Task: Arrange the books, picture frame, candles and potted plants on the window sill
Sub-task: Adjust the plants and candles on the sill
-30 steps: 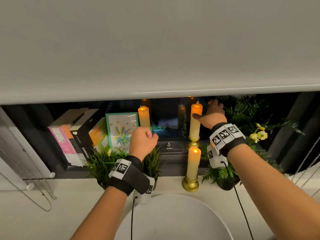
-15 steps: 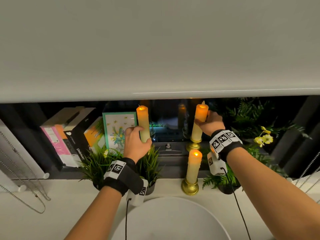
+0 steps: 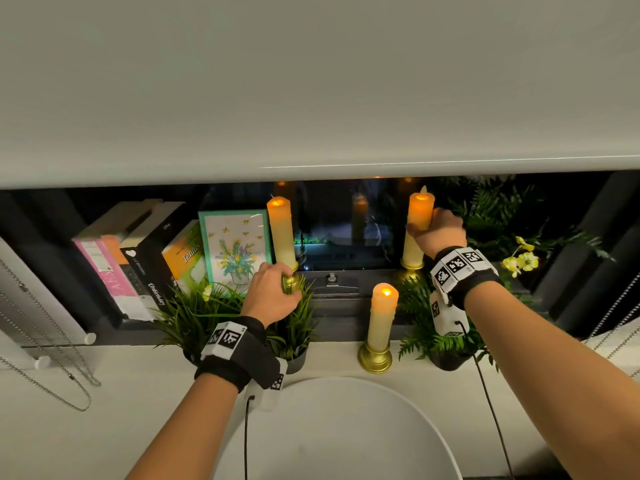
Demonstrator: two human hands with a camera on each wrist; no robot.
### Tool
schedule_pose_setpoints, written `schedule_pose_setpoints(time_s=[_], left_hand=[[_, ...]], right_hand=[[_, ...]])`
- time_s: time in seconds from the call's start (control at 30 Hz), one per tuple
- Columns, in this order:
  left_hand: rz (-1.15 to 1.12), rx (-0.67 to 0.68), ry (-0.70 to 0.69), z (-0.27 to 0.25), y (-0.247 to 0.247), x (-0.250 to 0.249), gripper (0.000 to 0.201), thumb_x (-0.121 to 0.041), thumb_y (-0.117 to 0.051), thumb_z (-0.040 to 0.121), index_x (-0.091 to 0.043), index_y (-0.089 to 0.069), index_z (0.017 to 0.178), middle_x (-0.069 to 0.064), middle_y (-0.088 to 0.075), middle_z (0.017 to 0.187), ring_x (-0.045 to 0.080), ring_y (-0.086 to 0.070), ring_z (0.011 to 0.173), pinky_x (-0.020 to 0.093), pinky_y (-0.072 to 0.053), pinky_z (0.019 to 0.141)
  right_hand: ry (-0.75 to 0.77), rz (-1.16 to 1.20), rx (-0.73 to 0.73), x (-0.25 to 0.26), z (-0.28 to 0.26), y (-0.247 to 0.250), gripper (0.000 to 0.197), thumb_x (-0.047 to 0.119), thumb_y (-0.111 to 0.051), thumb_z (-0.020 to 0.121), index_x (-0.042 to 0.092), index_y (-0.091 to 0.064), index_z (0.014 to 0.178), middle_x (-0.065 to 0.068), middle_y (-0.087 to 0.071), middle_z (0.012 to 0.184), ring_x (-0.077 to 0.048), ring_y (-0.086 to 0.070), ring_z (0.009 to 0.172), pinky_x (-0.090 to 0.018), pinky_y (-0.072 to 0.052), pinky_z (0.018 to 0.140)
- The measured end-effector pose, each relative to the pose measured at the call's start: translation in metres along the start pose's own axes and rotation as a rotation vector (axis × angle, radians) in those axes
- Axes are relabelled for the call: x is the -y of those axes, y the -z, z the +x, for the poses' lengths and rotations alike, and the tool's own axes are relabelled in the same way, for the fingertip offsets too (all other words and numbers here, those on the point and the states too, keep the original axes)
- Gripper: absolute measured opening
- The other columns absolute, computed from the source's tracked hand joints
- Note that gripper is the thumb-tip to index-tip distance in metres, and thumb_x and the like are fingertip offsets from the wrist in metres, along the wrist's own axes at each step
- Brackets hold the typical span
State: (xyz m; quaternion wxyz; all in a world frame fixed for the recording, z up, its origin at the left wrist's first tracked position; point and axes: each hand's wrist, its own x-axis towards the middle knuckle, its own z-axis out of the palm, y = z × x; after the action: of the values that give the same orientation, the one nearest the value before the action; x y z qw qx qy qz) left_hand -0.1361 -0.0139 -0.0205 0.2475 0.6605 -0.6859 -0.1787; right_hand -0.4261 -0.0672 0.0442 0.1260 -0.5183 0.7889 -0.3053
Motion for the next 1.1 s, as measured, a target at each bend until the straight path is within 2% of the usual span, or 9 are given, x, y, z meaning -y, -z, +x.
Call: schedule_pose_setpoints(time_s=[0.2, 0.33, 0.43, 0.5, 0.57, 0.67, 0.77, 0.9, 1.1], left_hand=[[0.067, 0.068, -0.023, -0.011, -0.005, 0.005, 0.033, -0.027, -0.067, 0.084, -0.018, -0.059, 0.114, 0.006, -0.053, 0.118, 0.020, -0.052, 0.100, 0.034, -0.047, 0.086], [0.084, 0.090, -0.028, -0.016, -0.009, 0.009, 0.029, -0.031, -0.068, 0.084, -0.017, -0.060, 0.109, 0.005, -0.057, 0.113, 0.019, -0.055, 0.096, 0.034, -0.049, 0.083], [0.107, 0.088, -0.037, -0.019, -0.010, 0.009, 0.030, -0.036, -0.067, 0.086, -0.017, -0.060, 0.107, 0.001, -0.053, 0.105, 0.018, -0.051, 0.090, 0.030, -0.046, 0.077], [0.119, 0.084, -0.045, -0.020, -0.011, 0.008, 0.029, -0.037, -0.066, 0.086, -0.016, -0.061, 0.106, 0.000, -0.049, 0.101, 0.018, -0.050, 0.088, 0.029, -0.044, 0.075], [0.124, 0.065, -0.053, -0.021, -0.012, 0.006, 0.025, -0.034, -0.066, 0.087, -0.015, -0.062, 0.104, 0.001, -0.053, 0.098, 0.018, -0.051, 0.083, 0.028, -0.042, 0.070], [0.123, 0.038, -0.046, -0.023, -0.013, 0.002, 0.020, -0.027, -0.063, 0.090, -0.013, -0.066, 0.103, 0.007, -0.060, 0.099, 0.019, -0.052, 0.082, 0.029, -0.043, 0.070], [0.097, 0.012, -0.021, -0.028, -0.014, 0.000, 0.019, -0.023, -0.062, 0.091, -0.012, -0.067, 0.106, 0.011, -0.060, 0.105, 0.025, -0.056, 0.097, 0.036, -0.048, 0.084], [0.105, -0.038, -0.025, -0.033, -0.014, -0.002, 0.017, -0.018, -0.061, 0.092, -0.005, -0.069, 0.099, 0.008, -0.054, 0.091, 0.029, -0.058, 0.093, 0.036, -0.049, 0.086], [0.090, -0.070, -0.036, -0.032, -0.019, 0.006, 0.018, -0.022, -0.060, 0.092, -0.008, -0.066, 0.083, 0.008, -0.061, 0.087, 0.023, -0.056, 0.079, 0.031, -0.046, 0.068]], right_hand=[[-0.010, 0.021, 0.013, 0.004, -0.002, -0.004, 0.036, 0.031, -0.067, 0.085, 0.003, -0.061, 0.106, -0.020, -0.065, 0.108, -0.038, -0.064, 0.099, -0.035, -0.047, 0.075], [0.000, 0.027, 0.003, -0.001, -0.008, -0.003, 0.049, 0.035, -0.069, 0.084, -0.002, -0.058, 0.113, -0.023, -0.063, 0.114, -0.038, -0.063, 0.103, -0.040, -0.052, 0.084], [0.009, -0.061, -0.032, -0.003, -0.019, -0.003, 0.077, 0.040, -0.071, 0.081, -0.005, -0.038, 0.133, -0.025, -0.048, 0.131, -0.040, -0.049, 0.121, -0.047, -0.045, 0.099], [0.042, -0.117, -0.044, 0.001, -0.031, -0.003, 0.092, 0.043, -0.074, 0.078, -0.003, -0.024, 0.141, -0.025, -0.038, 0.138, -0.040, -0.043, 0.126, -0.048, -0.042, 0.101], [0.146, -0.155, 0.002, 0.008, -0.047, -0.003, 0.084, 0.049, -0.073, 0.076, 0.003, -0.035, 0.136, -0.020, -0.044, 0.132, -0.035, -0.051, 0.117, -0.044, -0.048, 0.093], [0.363, -0.268, 0.342, 0.020, -0.073, -0.003, 0.059, 0.054, -0.071, 0.076, 0.011, -0.056, 0.114, -0.008, -0.057, 0.113, -0.020, -0.054, 0.099, -0.032, -0.047, 0.082], [0.405, -0.505, 0.626, 0.024, -0.094, -0.013, 0.056, 0.047, -0.074, 0.077, 0.017, -0.056, 0.120, -0.003, -0.051, 0.117, -0.021, -0.053, 0.111, -0.032, -0.047, 0.088], [0.437, -0.567, 0.612, 0.018, -0.100, -0.036, 0.043, 0.024, -0.079, 0.075, 0.014, -0.063, 0.114, -0.008, -0.060, 0.117, -0.025, -0.060, 0.105, -0.030, -0.054, 0.082], [0.468, -0.420, 0.565, 0.026, -0.107, -0.055, 0.042, 0.022, -0.080, 0.073, 0.013, -0.065, 0.111, -0.010, -0.064, 0.110, -0.026, -0.063, 0.101, -0.034, -0.056, 0.083]])
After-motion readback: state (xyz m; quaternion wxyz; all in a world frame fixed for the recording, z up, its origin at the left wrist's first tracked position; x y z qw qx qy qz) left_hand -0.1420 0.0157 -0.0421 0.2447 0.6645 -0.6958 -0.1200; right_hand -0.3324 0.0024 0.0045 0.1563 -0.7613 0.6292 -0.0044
